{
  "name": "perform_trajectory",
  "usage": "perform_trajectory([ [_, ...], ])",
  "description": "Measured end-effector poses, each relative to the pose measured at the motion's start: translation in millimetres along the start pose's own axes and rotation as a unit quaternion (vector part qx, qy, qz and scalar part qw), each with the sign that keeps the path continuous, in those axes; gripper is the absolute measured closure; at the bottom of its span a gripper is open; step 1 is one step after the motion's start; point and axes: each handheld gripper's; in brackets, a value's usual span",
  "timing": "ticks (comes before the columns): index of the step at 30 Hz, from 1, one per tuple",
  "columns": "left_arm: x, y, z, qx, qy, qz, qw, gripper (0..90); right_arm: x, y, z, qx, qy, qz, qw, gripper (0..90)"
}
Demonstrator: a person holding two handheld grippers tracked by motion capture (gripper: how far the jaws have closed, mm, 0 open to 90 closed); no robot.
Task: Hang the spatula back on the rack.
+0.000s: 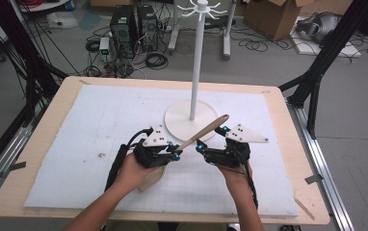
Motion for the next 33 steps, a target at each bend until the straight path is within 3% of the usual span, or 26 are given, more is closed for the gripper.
perform_trajectory([
  [10,-7.0,-14.6,14.3,-0.030,-0.041,-0.015,0.9986,77.9,20.1,-31.9,-5.3,-0.024,0.019,0.003,0.9995,18.4],
  [16,-7.8,-16.7,14.6,-0.042,-0.045,-0.010,0.9980,77.8,28.8,-44.3,-8.4,-0.028,0.022,0.013,0.9993,19.2],
  [22,-8.0,-17.3,16.9,-0.056,-0.046,-0.010,0.9973,77.8,31.0,-49.5,-8.6,-0.040,0.008,0.006,0.9991,31.7],
  [29,-9.5,-17.8,26.0,-0.092,-0.041,-0.013,0.9948,77.8,33.2,-64.0,3.2,-0.072,-0.010,0.015,0.9973,55.3],
  [33,-9.1,-17.6,27.7,-0.102,-0.033,-0.011,0.9941,77.5,34.6,-68.7,6.0,-0.077,-0.018,0.018,0.9967,60.0],
])
Point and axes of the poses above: each handheld gripper's, and its own axes: z roughly backward along the jaws, y roughly out of its underside, x roughly to its left, and after that the axes turned 3 degrees about x, right-handed
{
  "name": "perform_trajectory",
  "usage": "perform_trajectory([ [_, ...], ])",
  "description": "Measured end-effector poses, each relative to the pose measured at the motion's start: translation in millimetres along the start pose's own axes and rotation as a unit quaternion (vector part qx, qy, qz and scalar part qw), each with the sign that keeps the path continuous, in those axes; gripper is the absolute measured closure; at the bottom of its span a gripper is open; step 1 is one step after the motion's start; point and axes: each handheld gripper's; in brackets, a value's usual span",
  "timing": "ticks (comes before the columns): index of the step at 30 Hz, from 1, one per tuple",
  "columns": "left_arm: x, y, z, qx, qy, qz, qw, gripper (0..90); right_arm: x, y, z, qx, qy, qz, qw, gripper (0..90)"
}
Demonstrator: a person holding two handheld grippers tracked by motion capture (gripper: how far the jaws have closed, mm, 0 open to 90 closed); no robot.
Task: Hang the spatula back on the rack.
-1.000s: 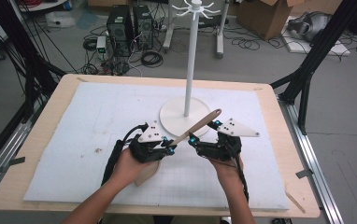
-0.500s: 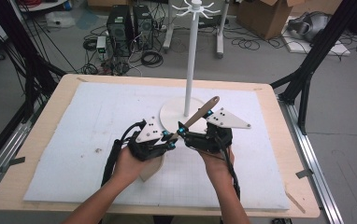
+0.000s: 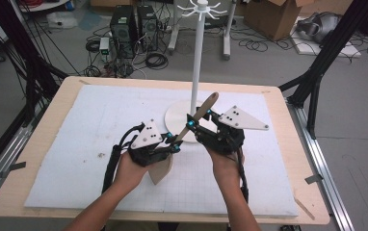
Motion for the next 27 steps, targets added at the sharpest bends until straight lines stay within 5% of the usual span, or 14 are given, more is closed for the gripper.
perform_trajectory([
  [11,5.3,4.0,4.7,-0.037,0.049,0.012,0.9980,77.2,7.4,-20.6,1.8,0.009,-0.096,0.010,0.9953,71.5],
  [16,12.1,5.4,7.0,-0.066,0.107,0.017,0.9920,76.3,9.2,-25.3,3.6,0.005,-0.131,0.023,0.9911,73.1],
  [22,16.0,4.9,9.8,-0.081,0.153,0.000,0.9849,72.5,10.2,-28.0,4.1,0.007,-0.189,0.037,0.9813,74.0],
  [27,15.8,5.1,9.7,-0.082,0.193,-0.012,0.9778,69.7,4.3,-29.4,2.0,0.025,-0.263,0.038,0.9638,74.0],
])
Point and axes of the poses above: each handheld gripper's, and its own axes: z roughly backward along the jaws, y roughly out of its underside, x roughly to its left, and after that the axes turned 3 degrees about x, right-handed
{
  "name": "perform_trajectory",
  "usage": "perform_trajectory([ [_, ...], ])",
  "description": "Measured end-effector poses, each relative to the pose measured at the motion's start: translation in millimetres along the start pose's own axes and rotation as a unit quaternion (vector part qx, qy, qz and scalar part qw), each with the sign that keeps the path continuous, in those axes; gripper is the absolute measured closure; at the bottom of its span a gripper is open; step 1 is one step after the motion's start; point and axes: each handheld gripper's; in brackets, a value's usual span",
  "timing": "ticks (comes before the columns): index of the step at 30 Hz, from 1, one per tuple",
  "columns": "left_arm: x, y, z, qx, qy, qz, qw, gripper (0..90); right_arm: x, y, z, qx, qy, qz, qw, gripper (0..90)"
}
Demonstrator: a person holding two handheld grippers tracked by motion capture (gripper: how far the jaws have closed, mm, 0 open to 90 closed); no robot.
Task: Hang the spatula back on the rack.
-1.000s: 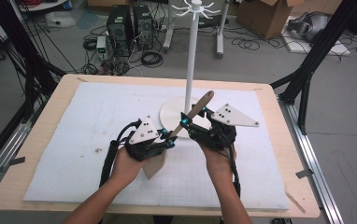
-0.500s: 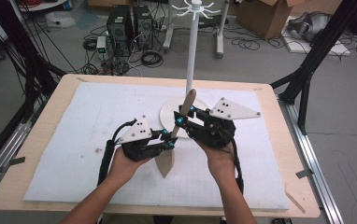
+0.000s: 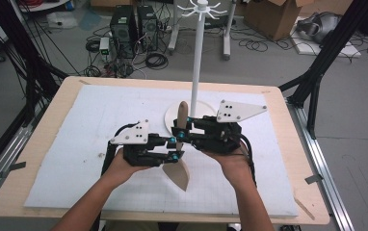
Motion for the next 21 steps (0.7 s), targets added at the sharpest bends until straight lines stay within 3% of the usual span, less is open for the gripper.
perform_trajectory([
  [5,-0.6,0.7,-2.0,-0.005,0.030,0.001,0.9995,73.9,-5.7,4.1,2.2,-0.001,-0.045,0.001,0.9990,74.0],
  [7,-1.8,1.2,-3.5,-0.002,0.037,-0.006,0.9993,76.5,-6.6,5.0,2.7,0.000,-0.050,0.001,0.9987,74.0],
  [9,-2.3,2.1,-5.1,-0.005,0.047,-0.004,0.9989,77.8,-9.8,7.5,3.3,-0.003,-0.075,0.004,0.9972,74.0],
  [11,-3.1,2.4,-6.4,-0.007,0.052,-0.003,0.9986,78.0,-10.7,8.3,3.9,-0.004,-0.085,0.006,0.9964,74.0],
  [15,-4.9,1.5,-8.1,-0.004,0.040,-0.001,0.9992,78.3,-12.4,10.1,6.3,-0.010,-0.084,0.008,0.9964,73.8],
  [16,-5.5,0.9,-8.4,0.000,0.026,0.003,0.9997,78.4,-12.2,11.7,8.7,-0.013,-0.060,0.009,0.9981,66.1],
  [17,-5.2,0.1,-8.6,0.008,0.012,0.010,0.9998,78.4,-12.2,11.7,8.7,-0.013,-0.060,0.009,0.9981,66.1],
  [18,-4.2,0.0,-8.8,0.011,-0.002,0.017,0.9998,78.4,-11.2,13.8,14.0,-0.030,0.013,-0.006,0.9995,41.6],
  [20,-2.4,-0.1,-7.6,0.012,-0.023,0.026,0.9993,78.4,-11.1,16.0,20.3,-0.043,0.057,-0.008,0.9974,34.1],
  [21,-0.5,-0.1,-6.4,0.011,-0.036,0.030,0.9988,78.4,-11.1,16.0,20.3,-0.043,0.057,-0.008,0.9974,34.1],
])
Point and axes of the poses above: each handheld gripper's, and its own axes: z roughly backward along the jaws, y roughly out of its underside, x roughly to its left, and after that the axes turned 3 degrees about x, right-handed
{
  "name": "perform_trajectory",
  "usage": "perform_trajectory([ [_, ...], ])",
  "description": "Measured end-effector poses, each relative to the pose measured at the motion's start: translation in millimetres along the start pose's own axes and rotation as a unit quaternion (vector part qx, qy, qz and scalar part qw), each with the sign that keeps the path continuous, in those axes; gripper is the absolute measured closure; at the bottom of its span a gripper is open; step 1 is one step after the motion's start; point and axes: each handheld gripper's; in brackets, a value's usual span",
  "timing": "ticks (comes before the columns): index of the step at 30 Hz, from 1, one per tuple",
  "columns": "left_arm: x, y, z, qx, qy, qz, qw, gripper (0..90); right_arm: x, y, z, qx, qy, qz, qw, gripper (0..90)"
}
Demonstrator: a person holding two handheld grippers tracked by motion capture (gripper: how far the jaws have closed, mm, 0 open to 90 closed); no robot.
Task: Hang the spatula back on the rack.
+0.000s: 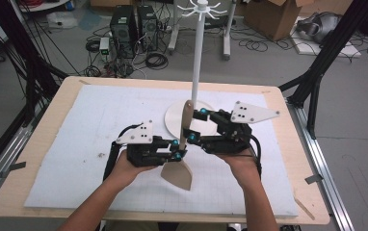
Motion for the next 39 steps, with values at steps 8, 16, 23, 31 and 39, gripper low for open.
perform_trajectory([
  [8,18.1,-5.4,8.9,0.007,-0.041,0.031,0.9987,78.4,-0.3,26.4,39.7,-0.001,0.167,0.018,0.9857,29.9],
  [16,40.5,-28.6,9.9,0.018,-0.078,0.043,0.9959,78.4,-5.4,58.6,57.2,0.051,0.247,0.023,0.9673,29.8],
  [23,54.1,-48.1,12.8,0.014,-0.093,0.037,0.9948,78.4,-8.5,79.4,67.1,0.083,0.286,0.019,0.9545,27.6],
  [31,67.3,-73.2,12.6,0.007,-0.092,0.041,0.9949,78.4,-11.6,96.0,78.0,0.093,0.299,0.001,0.9497,27.5],
  [39,74.2,-92.6,4.6,0.020,-0.097,0.037,0.9944,78.4,-13.9,98.5,80.9,0.090,0.304,-0.003,0.9482,27.5],
])
Point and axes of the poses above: each handheld gripper's, and its own axes: z roughly backward along the jaws, y roughly out of its underside, x roughly to its left, and after that the axes turned 3 degrees about x, right-handed
